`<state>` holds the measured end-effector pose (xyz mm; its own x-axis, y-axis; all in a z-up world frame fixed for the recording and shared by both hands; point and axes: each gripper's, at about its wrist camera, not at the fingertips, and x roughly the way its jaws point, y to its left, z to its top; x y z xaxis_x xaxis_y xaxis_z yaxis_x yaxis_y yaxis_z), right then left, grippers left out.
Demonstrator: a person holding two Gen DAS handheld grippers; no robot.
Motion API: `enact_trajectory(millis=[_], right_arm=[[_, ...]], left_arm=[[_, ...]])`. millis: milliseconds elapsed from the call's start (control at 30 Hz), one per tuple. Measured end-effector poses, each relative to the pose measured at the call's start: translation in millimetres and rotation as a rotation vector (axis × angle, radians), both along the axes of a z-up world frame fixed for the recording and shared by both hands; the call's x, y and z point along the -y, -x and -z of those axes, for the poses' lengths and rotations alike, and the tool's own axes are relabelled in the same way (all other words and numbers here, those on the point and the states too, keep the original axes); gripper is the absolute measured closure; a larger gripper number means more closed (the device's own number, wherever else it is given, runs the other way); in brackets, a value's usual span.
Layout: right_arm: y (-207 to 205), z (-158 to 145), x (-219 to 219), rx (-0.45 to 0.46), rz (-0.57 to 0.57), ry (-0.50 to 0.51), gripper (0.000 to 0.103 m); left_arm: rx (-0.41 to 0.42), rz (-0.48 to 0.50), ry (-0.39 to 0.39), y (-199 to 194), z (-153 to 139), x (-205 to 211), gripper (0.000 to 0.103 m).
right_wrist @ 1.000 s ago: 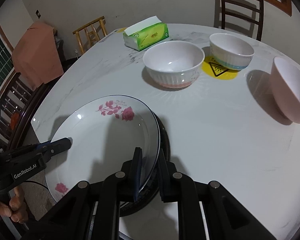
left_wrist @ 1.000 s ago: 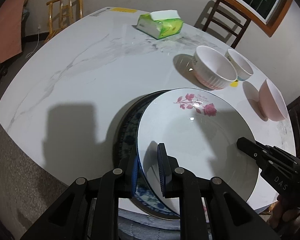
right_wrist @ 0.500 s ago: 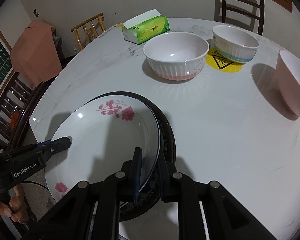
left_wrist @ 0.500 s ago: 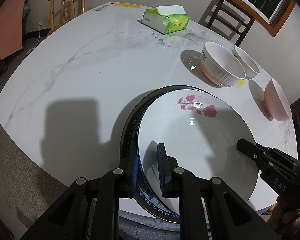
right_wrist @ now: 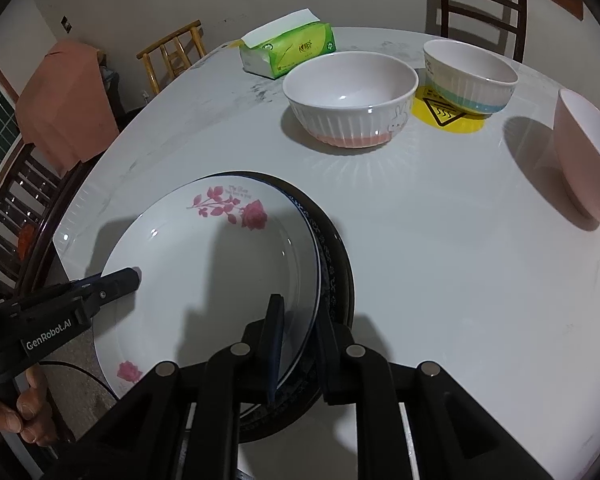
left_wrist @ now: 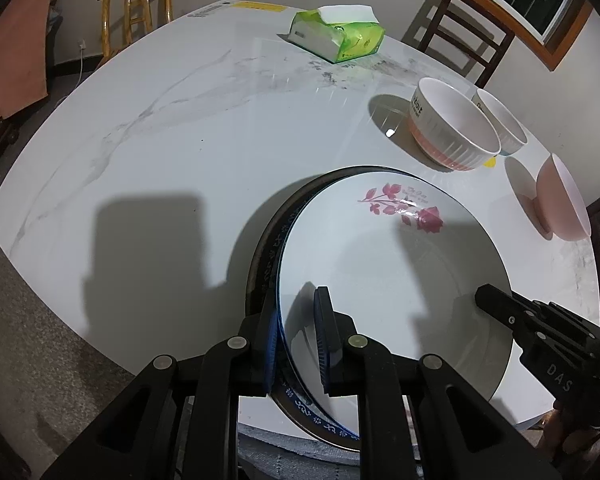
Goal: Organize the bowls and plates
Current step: 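Lower the pink-flower plate onto the plate stack and open the left tool, then withdraw the left tool from the plate stack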
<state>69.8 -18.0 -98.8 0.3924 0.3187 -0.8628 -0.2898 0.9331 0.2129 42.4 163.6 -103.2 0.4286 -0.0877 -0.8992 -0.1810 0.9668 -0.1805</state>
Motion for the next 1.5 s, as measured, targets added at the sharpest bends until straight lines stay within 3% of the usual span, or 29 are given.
enact_trajectory(millis=[433,700,900,1267,1500], right_arm=[[2,-2,-6,0.003,-0.010,0.044,0.085],[3,-2,-11,0.008,-0.026,0.074,0.084],[6,-4,-15,0.029,-0.038,0.107,0.084],[14,-29,-4,0.139,-0.016,0.141,0.083],[17,-35,23,0.151,0.040,0.158,0.083]], left_arm=[[-0.019,-0.008,0.004,-3,0,-1,0.089],[-0.024,-0.006,-0.003,-3,-1,1,0.080],[0.026,-0.009,-0.068,-1,-14,5,0.070],[0.072,-0.008,-0.099,1,-30,21,0.065],[0.094,0.017,-0.106,0,-36,45,0.064]])
